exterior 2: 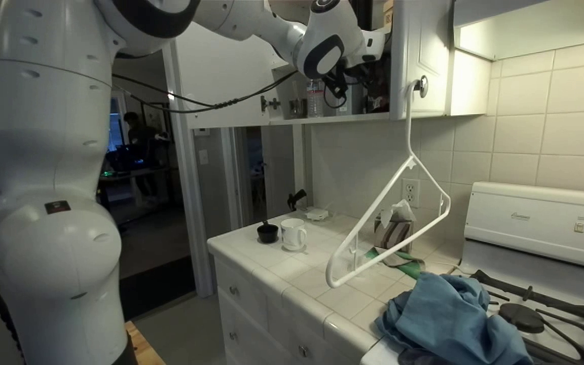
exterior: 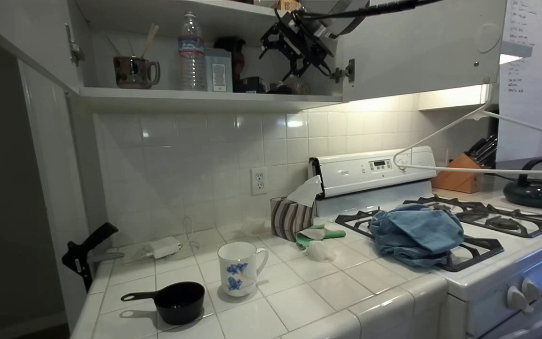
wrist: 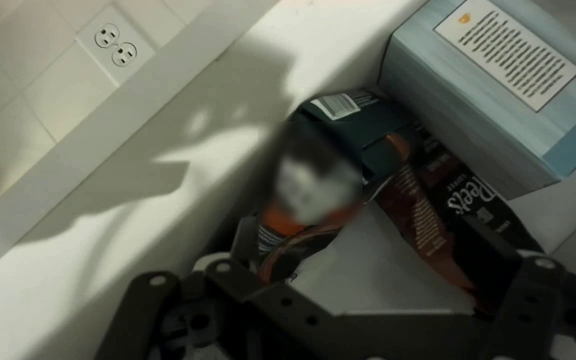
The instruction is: Remove the green packet from the bottom shelf and place it on the counter.
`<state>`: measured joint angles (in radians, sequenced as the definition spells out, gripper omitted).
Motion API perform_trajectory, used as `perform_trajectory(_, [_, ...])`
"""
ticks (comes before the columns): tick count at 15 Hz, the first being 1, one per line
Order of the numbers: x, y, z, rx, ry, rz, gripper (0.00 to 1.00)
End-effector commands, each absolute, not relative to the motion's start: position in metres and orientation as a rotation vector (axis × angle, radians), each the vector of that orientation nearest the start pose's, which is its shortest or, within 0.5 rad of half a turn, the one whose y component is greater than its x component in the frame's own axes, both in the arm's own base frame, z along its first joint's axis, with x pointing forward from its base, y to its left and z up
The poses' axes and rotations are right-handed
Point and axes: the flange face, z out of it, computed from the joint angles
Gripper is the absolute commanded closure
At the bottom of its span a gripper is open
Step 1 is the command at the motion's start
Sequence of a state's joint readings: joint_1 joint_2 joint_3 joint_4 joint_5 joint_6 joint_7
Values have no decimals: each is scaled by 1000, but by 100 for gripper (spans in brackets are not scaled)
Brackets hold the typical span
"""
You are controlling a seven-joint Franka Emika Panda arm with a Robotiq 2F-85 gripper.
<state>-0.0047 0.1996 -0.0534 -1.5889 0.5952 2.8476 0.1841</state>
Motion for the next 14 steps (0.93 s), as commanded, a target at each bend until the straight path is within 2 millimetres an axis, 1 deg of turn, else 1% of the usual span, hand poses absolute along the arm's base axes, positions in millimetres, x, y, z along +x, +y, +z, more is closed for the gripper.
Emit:
perform_trajectory(1, [698, -82, 635, -2075, 883, -1302, 0])
perform_trajectory(4, [713, -95, 626, -2052, 954, -1279, 0])
perform_trajectory(7, [726, -101, 617, -2027, 1013, -1244, 0])
perform_trajectory(10, [737, -97, 615, -1999, 1024, -1240, 0])
perform_trajectory(14, [751, -85, 619, -1950, 1018, -1234, 0])
